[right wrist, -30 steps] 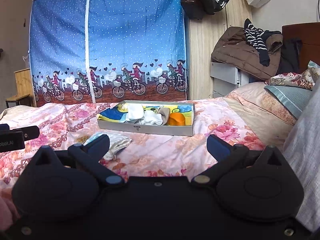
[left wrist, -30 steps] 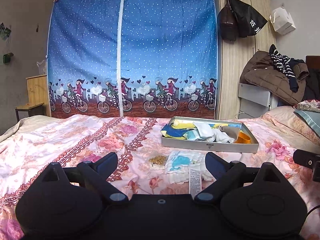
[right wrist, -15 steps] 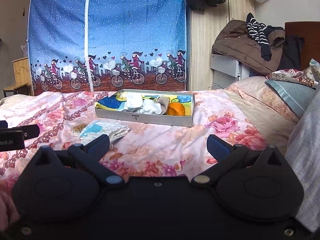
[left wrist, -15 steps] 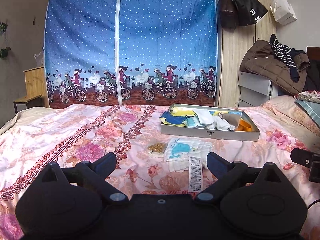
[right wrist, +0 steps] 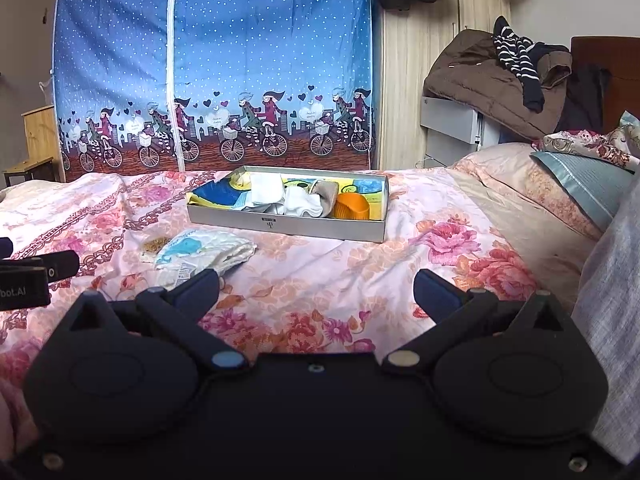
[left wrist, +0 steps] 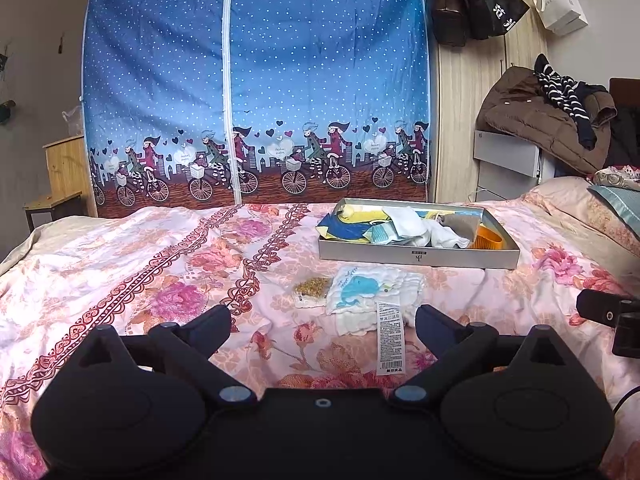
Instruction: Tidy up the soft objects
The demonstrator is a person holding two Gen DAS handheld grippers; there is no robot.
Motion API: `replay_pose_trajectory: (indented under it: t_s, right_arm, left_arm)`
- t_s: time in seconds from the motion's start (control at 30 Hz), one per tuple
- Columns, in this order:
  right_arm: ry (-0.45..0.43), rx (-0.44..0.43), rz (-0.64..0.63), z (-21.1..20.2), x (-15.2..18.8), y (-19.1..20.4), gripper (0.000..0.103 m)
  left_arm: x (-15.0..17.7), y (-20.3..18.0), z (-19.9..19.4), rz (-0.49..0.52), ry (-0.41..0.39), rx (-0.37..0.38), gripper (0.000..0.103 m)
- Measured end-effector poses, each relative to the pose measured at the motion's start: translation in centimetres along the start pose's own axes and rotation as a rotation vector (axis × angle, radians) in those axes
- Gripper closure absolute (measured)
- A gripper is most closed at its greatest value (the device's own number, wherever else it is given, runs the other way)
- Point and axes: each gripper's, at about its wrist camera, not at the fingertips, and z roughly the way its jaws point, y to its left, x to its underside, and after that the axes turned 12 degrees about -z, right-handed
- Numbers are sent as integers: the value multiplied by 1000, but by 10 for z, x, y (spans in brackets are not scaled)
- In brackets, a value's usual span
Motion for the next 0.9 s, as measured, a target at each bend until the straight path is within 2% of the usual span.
replay_pose_trajectory:
  t_s: [0.9]
  right_arm:
    - [19,-5,-7,1,2,-2,0]
  left_arm:
    - [2,-3,2,17,7,2,4]
